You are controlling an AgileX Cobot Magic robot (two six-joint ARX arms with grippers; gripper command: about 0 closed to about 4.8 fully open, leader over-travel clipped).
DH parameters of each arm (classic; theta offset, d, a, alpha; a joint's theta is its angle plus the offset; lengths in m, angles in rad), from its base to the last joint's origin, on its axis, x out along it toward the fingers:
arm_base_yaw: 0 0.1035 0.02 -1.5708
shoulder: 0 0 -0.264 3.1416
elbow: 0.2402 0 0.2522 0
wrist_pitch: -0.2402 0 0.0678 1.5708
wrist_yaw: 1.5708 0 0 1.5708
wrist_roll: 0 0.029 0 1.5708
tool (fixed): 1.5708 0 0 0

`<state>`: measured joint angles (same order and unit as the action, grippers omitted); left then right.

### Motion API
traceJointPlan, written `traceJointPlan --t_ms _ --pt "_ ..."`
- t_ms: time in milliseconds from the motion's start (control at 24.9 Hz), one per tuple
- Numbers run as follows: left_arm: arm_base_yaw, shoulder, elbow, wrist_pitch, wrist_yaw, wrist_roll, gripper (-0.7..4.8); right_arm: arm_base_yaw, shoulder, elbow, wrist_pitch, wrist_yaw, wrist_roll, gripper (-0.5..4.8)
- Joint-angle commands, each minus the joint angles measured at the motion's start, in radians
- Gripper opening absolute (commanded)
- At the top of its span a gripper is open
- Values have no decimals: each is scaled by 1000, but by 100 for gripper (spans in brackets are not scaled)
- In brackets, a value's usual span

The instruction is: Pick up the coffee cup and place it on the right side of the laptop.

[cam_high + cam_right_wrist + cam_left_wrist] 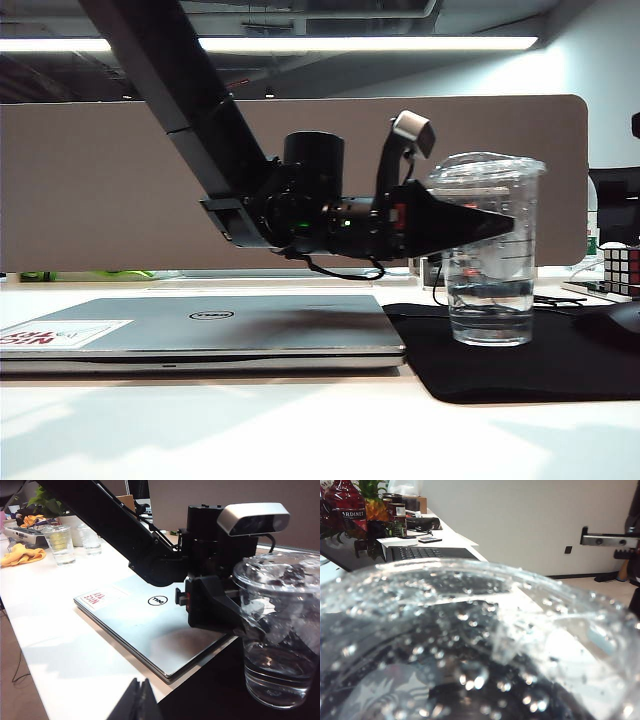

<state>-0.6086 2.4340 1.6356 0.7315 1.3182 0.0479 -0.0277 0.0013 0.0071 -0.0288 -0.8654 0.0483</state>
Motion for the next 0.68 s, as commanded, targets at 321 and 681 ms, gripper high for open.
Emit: traceJointPlan --t_ms 321,681 --pt "30 -3 6 7 14 -30 479 1 -1 -6 4 -10 -5 -1" --pt "69 -5 7 37 145 -86 479 1 -1 -6 4 -13 -31 -1"
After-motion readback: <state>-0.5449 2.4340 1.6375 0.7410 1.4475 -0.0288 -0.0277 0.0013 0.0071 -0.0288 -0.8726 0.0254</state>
